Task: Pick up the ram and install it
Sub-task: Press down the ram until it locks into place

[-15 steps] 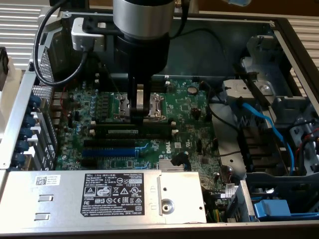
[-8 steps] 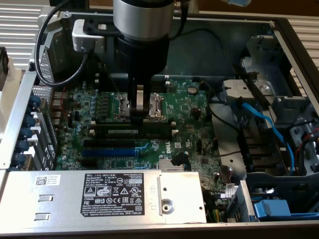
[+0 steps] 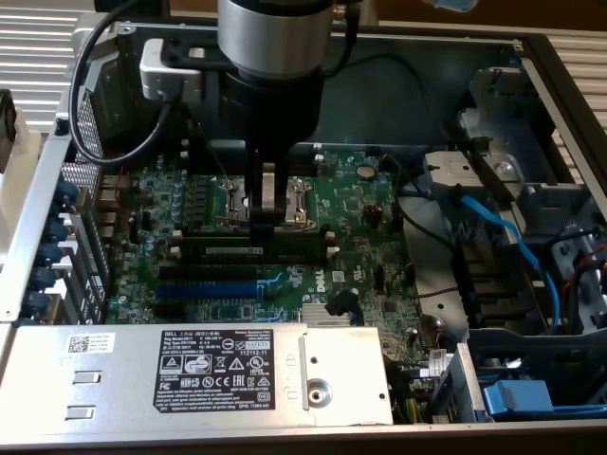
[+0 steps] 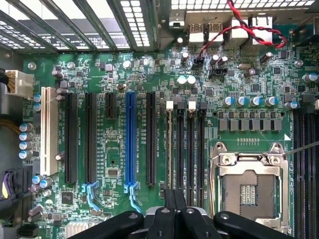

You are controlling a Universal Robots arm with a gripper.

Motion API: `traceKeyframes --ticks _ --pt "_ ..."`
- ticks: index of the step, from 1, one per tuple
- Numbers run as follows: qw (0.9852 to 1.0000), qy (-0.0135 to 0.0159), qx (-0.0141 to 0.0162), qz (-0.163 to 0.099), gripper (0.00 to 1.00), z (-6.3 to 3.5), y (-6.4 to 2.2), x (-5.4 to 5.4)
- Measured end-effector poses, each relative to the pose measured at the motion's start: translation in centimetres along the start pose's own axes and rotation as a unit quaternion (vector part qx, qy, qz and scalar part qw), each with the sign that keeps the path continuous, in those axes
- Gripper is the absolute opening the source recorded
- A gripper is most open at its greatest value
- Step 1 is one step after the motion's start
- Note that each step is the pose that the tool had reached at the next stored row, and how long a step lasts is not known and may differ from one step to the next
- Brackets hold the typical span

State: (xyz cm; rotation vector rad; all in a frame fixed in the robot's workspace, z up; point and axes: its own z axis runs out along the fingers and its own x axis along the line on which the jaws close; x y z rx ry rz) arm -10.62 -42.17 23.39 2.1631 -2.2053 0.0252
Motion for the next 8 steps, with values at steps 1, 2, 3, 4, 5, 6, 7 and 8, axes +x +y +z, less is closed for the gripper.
traceKeyframes --ticks 1,2,3,4,5,6,7,8 --pt "1.0 0.0006 0.0 0.0 0.1 0.01 -0.01 -0.01" --pt "1.0 0.0012 0.0 -0.001 0.1 0.04 -0.02 -0.01" --pt "1.0 0.0019 0.0 -0.001 0.1 0.07 -0.02 -0.01" --pt "1.0 0.0025 0.0001 -0.001 0.1 0.1 -0.02 -0.02" --pt "1.0 0.0031 0.0001 -0.002 0.1 0.13 -0.02 -0.02" --pt "1.0 0.0035 0.0001 -0.002 0.1 0.15 -0.02 -0.03" --pt "1.0 0.0039 0.0001 -0.002 0.1 0.17 -0.02 -0.03" --pt "1.0 0.0042 0.0001 -0.002 0.1 0.18 -0.02 -0.03"
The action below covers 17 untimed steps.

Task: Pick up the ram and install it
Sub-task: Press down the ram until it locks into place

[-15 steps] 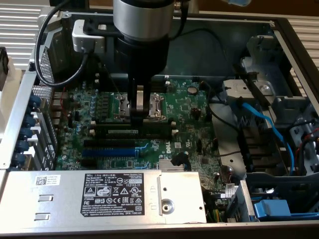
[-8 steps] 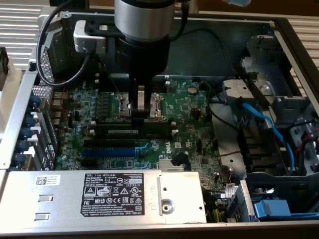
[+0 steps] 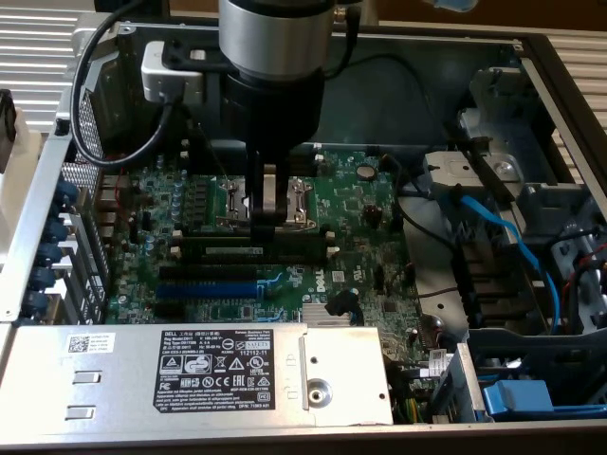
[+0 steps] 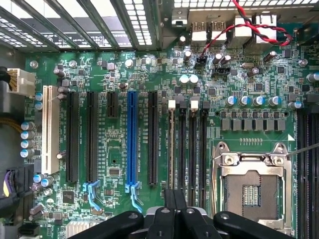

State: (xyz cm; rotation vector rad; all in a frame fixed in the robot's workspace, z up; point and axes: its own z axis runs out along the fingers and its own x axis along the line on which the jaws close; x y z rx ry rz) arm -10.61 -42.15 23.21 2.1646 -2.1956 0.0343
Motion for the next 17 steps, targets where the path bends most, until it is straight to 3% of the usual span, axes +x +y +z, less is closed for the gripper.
traceKeyframes --ticks 14,17 --pt "1.0 0.0074 0.0005 -0.006 0.1 0.16 0.0 -0.2" --pt "0.9998 0.0151 0.0007 -0.01 0.1 0.26 0.0 -0.43"
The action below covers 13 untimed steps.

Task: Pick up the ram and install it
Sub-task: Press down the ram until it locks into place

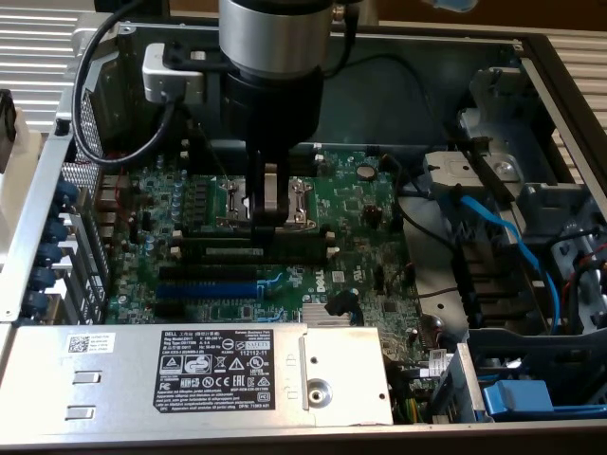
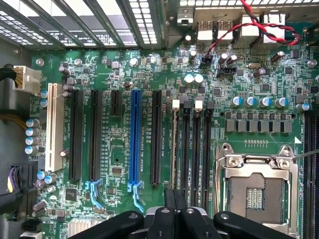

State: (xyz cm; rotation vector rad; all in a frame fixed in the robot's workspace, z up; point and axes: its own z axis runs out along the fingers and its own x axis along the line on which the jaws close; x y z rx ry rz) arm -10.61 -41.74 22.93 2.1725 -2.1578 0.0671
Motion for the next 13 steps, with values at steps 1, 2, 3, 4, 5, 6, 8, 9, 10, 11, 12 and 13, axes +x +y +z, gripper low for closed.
traceKeyframes --ticks 1,2,3,4,5,6,8,9,10,11,12,13 --pt "1.0 0.0029 0.0001 -0.001 0.1 0.05 0.0 -0.1" --pt "1.0 0.0061 0.0002 -0.003 0.1 0.11 -0.01 -0.21" --pt "1.0 0.0084 0.0004 -0.004 0.1 0.17 -0.01 -0.29" --pt "0.9999 0.0098 0.0005 -0.006 0.1 0.19 -0.01 -0.35" --pt "0.9999 0.0112 0.0008 -0.008 0.1 0.2 -0.01 -0.44" --pt "0.9999 0.0129 0.0009 -0.01 0.1 0.2 -0.01 -0.53" --pt "0.9998 0.0147 0.0018 -0.016 0.1 0.22 0.1 -0.59" --pt "0.9997 0.015 0.0019 -0.019 0.1 0.22 0.36 -0.59" --pt "0.9996 0.0153 0.0022 -0.022 0.1 0.21 0.49 -0.59" --pt "0.9996 0.0154 0.003 -0.024 0.1 0.21 0.52 -0.59" --pt "0.9995 0.0154 0.0043 -0.026 0.1 0.21 0.54 -0.59" --pt "0.9995 0.0155 0.005 -0.027 0.1 0.22 0.54 -0.58"
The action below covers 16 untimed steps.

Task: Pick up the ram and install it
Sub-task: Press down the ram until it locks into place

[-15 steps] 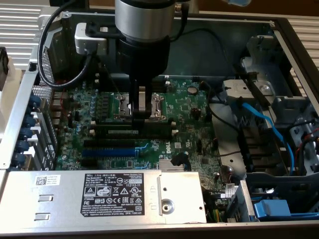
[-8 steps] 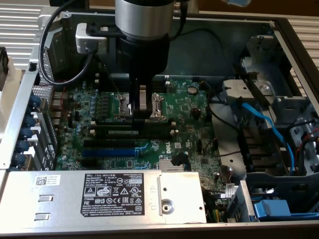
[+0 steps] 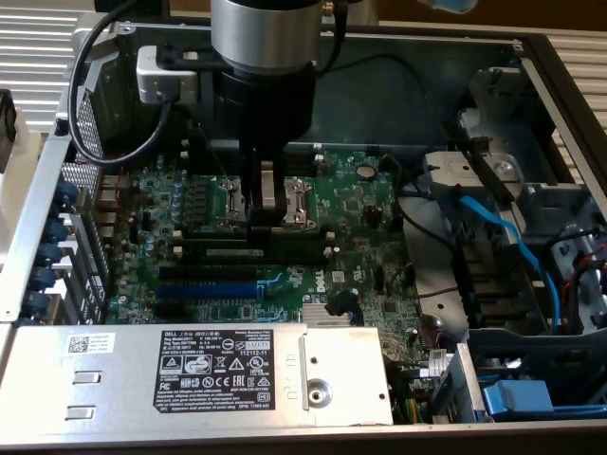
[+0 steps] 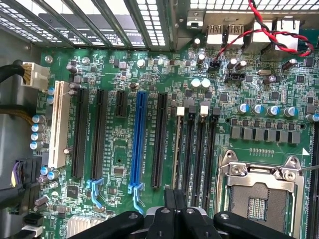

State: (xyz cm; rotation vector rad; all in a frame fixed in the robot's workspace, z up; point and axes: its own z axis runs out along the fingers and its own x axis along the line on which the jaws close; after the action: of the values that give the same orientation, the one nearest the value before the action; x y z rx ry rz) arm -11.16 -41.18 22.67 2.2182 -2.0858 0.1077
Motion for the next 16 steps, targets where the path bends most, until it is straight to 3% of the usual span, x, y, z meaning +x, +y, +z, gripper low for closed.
traceKeyframes --ticks 5,16 --pt "1.0 0.0005 0.0025 -0.003 0.1 0.07 -0.01 -0.01" --pt "1.0 0.0014 0.004 -0.009 0.1 0.2 -0.01 -0.02"
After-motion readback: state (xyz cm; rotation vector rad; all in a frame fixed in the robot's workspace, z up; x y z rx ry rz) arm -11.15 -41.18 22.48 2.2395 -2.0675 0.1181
